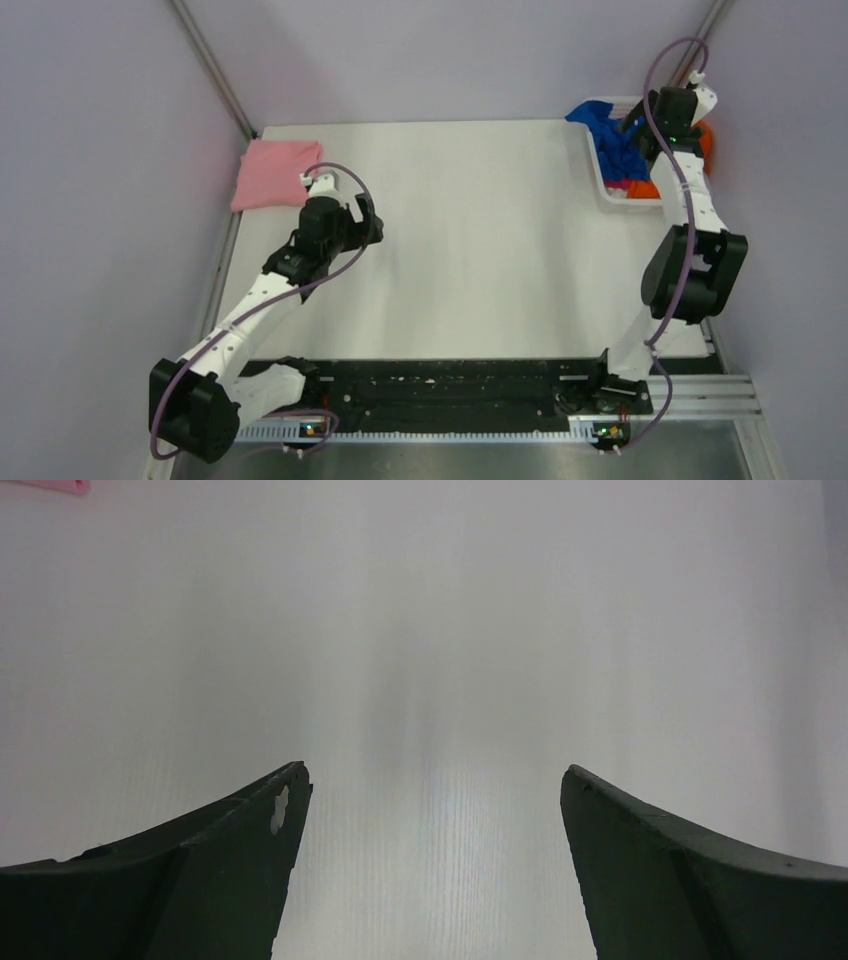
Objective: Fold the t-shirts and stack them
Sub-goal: Grab crumpled tshirt from bin with the right arm, then move the tshirt to the center of the board
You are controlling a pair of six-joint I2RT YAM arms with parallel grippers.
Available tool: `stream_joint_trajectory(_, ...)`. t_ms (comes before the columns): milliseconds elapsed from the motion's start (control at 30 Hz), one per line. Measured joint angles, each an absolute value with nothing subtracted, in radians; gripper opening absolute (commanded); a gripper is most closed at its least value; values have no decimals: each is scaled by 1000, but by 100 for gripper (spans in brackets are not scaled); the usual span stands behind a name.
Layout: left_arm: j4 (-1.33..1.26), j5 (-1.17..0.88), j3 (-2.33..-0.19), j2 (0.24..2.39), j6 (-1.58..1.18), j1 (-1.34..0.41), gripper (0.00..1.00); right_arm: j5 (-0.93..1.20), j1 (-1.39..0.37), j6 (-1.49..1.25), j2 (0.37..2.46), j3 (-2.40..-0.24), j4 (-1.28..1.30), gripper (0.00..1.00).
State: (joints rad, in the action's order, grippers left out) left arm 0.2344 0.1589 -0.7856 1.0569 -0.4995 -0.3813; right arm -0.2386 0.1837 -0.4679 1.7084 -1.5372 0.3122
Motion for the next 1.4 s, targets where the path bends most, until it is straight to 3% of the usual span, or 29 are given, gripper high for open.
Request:
stream_joint_trajectory(167, 236, 170, -813, 1107, -500, -381, 99, -257, 222, -473, 1970, -1751, 361, 86)
stream_joint_trajectory(300, 239, 175, -832, 1138, -500, -381, 99, -287, 238, -474, 2126, -1881, 390, 70)
stream_joint_trajectory(500, 241, 178, -856, 1169, -500, -381, 99, -271, 255, -465, 2267, -2012, 430, 0)
stream_joint_trajectory(767, 265, 177, -857, 1124, -505, -381, 99, -184, 258, -452, 2239, -2070, 480, 0)
stream_joint_trajectory(967, 262, 176, -839, 995, -522, -381, 99, -20, 258, -453, 2054, -2069, 485, 0)
stream_joint_trajectory(1167, 262, 176, -797, 918, -529, -381, 99, 248, 257, -496, 1727, -2016, 311, 0)
stream_joint_trajectory(1400, 274, 194, -774, 843, -553, -381, 99, 614, 159, -612, 1565, -2025, 123, 0)
